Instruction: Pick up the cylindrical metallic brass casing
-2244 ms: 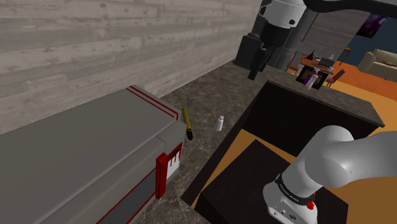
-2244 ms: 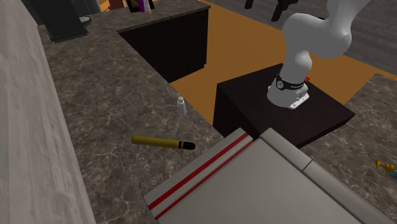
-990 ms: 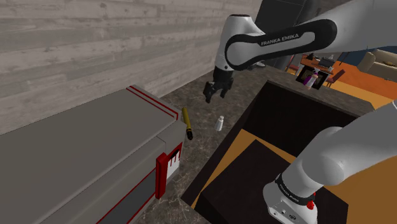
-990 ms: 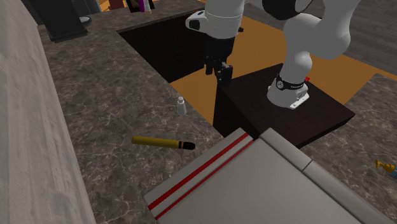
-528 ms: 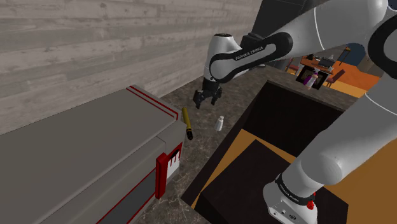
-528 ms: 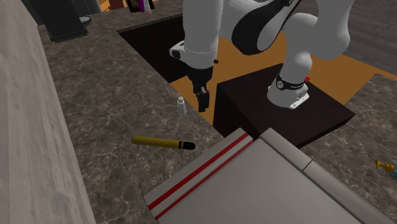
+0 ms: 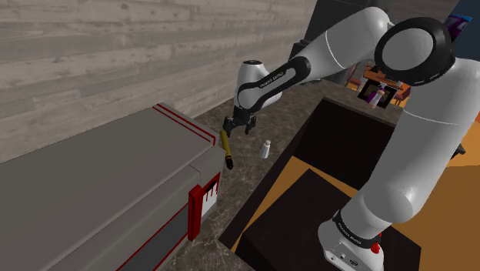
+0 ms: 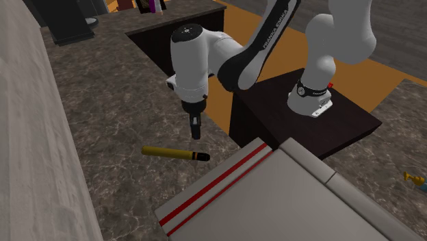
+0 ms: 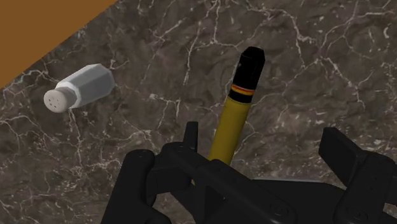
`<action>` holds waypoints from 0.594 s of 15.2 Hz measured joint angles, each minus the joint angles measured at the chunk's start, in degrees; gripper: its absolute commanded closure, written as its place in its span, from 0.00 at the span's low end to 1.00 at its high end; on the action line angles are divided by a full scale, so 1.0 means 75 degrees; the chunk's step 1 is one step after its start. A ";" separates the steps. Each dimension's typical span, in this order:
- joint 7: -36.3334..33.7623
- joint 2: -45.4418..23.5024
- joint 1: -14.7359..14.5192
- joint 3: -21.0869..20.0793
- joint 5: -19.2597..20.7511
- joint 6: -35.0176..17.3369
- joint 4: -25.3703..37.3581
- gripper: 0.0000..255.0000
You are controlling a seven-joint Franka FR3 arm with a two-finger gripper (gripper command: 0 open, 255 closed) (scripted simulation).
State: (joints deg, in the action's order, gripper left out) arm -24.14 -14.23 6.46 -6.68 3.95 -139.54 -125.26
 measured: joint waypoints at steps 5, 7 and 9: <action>-0.0496 -0.1416 -0.0027 0.0215 0.0068 -0.0497 0.0874 0.00; -0.0716 -0.2033 -0.0084 0.0289 0.0059 -0.0542 0.1435 0.00; -0.0866 -0.2633 -0.0087 0.0369 0.0028 -0.0695 0.1868 0.00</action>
State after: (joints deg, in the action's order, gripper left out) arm -30.64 -33.98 5.81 -3.91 4.16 -144.75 -111.25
